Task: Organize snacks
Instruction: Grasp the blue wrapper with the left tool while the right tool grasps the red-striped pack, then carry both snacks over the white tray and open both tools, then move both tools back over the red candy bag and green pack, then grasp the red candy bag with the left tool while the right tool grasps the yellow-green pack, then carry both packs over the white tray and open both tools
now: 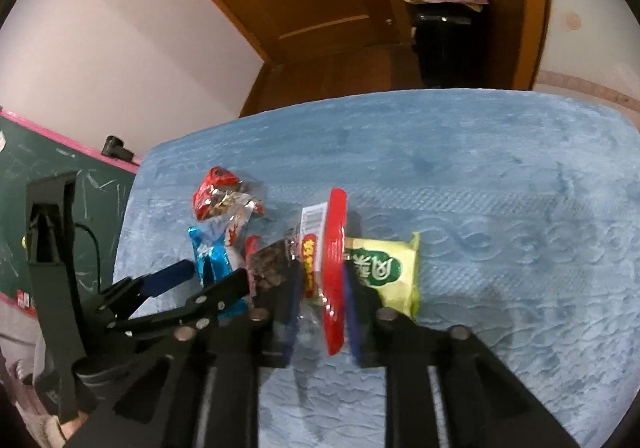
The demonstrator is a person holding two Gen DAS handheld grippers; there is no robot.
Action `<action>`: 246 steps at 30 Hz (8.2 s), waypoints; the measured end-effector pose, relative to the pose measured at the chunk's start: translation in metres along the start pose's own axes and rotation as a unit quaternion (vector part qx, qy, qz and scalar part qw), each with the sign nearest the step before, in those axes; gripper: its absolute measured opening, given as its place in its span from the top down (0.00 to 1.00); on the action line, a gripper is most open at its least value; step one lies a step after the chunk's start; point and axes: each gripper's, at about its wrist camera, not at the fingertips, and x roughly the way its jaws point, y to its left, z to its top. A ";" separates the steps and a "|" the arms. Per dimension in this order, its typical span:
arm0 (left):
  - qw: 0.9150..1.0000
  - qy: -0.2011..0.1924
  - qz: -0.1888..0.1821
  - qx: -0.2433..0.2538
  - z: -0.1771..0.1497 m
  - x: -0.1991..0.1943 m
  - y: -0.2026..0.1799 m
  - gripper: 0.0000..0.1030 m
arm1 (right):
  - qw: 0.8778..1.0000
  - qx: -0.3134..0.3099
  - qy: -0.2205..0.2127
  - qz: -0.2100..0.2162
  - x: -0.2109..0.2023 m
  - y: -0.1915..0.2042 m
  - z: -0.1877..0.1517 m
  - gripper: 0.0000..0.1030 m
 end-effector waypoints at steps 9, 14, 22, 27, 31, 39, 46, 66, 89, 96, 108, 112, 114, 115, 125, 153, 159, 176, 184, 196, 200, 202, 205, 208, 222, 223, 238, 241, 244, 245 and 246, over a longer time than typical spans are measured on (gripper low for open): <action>1.000 -0.003 -0.017 0.023 -0.015 -0.041 -0.003 0.74 | 0.999 -0.033 -0.023 -0.029 -0.028 0.023 -0.024 0.89; 0.999 -0.024 -0.024 0.032 -0.027 -0.096 0.004 0.74 | 0.996 -0.053 -0.045 -0.048 -0.072 0.041 -0.042 0.89; 0.996 -0.060 -0.038 0.055 -0.066 -0.201 0.009 0.74 | 0.991 -0.077 -0.090 -0.064 -0.159 0.082 -0.081 0.89; 0.992 -0.081 -0.046 0.085 -0.116 -0.264 0.009 0.74 | 0.986 -0.100 -0.121 -0.061 -0.213 0.115 -0.118 0.89; 0.988 -0.098 -0.052 0.109 -0.162 -0.305 0.014 0.74 | 0.981 -0.126 -0.140 -0.056 -0.248 0.145 -0.159 0.89; 0.979 -0.129 -0.051 0.147 -0.271 -0.358 0.043 0.74 | 0.973 -0.164 -0.160 -0.032 -0.289 0.180 -0.249 0.89; 0.984 -0.097 -0.052 0.137 -0.345 -0.343 0.083 0.73 | 0.976 -0.171 -0.134 -0.014 -0.275 0.179 -0.312 0.89; 0.998 -0.042 -0.011 0.055 -0.396 -0.261 0.120 0.20 | 0.992 -0.102 -0.064 -0.044 -0.215 0.147 -0.365 0.65; 0.995 -0.053 0.013 0.085 -0.393 -0.261 0.094 0.20 | 0.987 -0.133 -0.053 -0.079 -0.200 0.157 -0.377 0.65; 0.994 -0.056 0.012 0.091 -0.382 -0.264 0.091 0.20 | 0.987 -0.133 -0.050 -0.076 -0.195 0.153 -0.372 0.65; 0.987 -0.096 0.008 0.126 -0.303 -0.296 0.070 0.20 | 0.980 -0.159 -0.069 -0.094 -0.212 0.154 -0.323 0.65; 0.982 -0.122 0.016 0.144 -0.264 -0.314 0.055 0.20 | 0.980 -0.154 -0.088 -0.096 -0.230 0.150 -0.286 0.65; 0.979 -0.134 0.017 0.152 -0.244 -0.323 0.048 0.20 | 0.979 -0.149 -0.102 -0.098 -0.239 0.146 -0.266 0.65; 0.978 -0.139 0.017 0.154 -0.234 -0.328 0.044 0.20 | 0.978 -0.145 -0.111 -0.101 -0.245 0.144 -0.254 0.65; 0.967 -0.206 0.021 0.151 -0.097 -0.359 0.013 0.20 | 0.968 -0.105 -0.170 -0.154 -0.269 0.126 -0.120 0.63; 0.998 0.003 0.059 0.013 0.070 -0.011 0.009 0.19 | 0.992 0.010 0.022 -0.125 -0.012 0.006 0.010 0.37; 0.999 0.009 0.044 -0.009 0.071 0.015 0.009 0.19 | 0.992 0.020 0.041 -0.119 0.017 0.001 0.006 0.37; 0.998 -0.015 0.057 -0.032 0.052 0.023 0.006 0.39 | 0.979 -0.048 0.010 -0.198 0.022 0.032 -0.016 0.48; 0.997 -0.026 0.066 0.009 0.029 -0.034 0.002 0.39 | 0.977 -0.063 -0.006 -0.202 -0.018 0.048 -0.034 0.48; 0.992 -0.090 0.049 0.067 -0.038 -0.199 -0.011 0.39 | 0.977 -0.081 -0.075 -0.185 -0.155 0.109 -0.073 0.48; 0.990 -0.106 0.038 0.085 -0.078 -0.252 -0.010 0.39 | 0.974 -0.095 -0.093 -0.182 -0.194 0.128 -0.100 0.48; 0.989 -0.113 0.032 0.093 -0.100 -0.275 -0.008 0.39 | 0.974 -0.101 -0.101 -0.175 -0.212 0.138 -0.116 0.48; 0.987 -0.124 0.022 0.102 -0.137 -0.306 -0.002 0.39 | 0.973 -0.112 -0.114 -0.164 -0.235 0.151 -0.144 0.48; 0.984 -0.134 0.022 0.112 -0.173 -0.332 0.004 0.39 | 0.973 -0.121 -0.125 -0.153 -0.254 0.162 -0.172 0.48; 0.970 -0.173 0.022 0.167 -0.281 -0.384 0.005 0.39 | 0.971 -0.142 -0.162 -0.109 -0.302 0.187 -0.262 0.48; 0.969 -0.175 0.021 0.171 -0.287 -0.385 0.006 0.39 | 0.970 -0.142 -0.164 -0.107 -0.305 0.187 -0.267 0.47; 0.974 -0.184 0.003 0.134 -0.336 -0.349 0.018 0.36 | 0.977 -0.126 -0.153 -0.075 -0.286 0.179 -0.327 0.47; 0.974 -0.187 0.018 0.129 -0.340 -0.337 0.018 0.34 | 0.979 -0.125 -0.138 -0.086 -0.271 0.177 -0.332 0.45; 0.972 -0.190 0.045 0.130 -0.344 -0.324 0.017 0.31 | 0.981 -0.122 -0.120 -0.091 -0.257 0.174 -0.336 0.45; 0.972 -0.191 0.049 0.130 -0.346 -0.321 0.017 0.29 | 0.982 -0.121 -0.115 -0.091 -0.253 0.172 -0.337 0.44; 0.971 -0.191 0.055 0.130 -0.347 -0.319 0.016 0.26 | 0.982 -0.121 -0.112 -0.091 -0.251 0.171 -0.339 0.44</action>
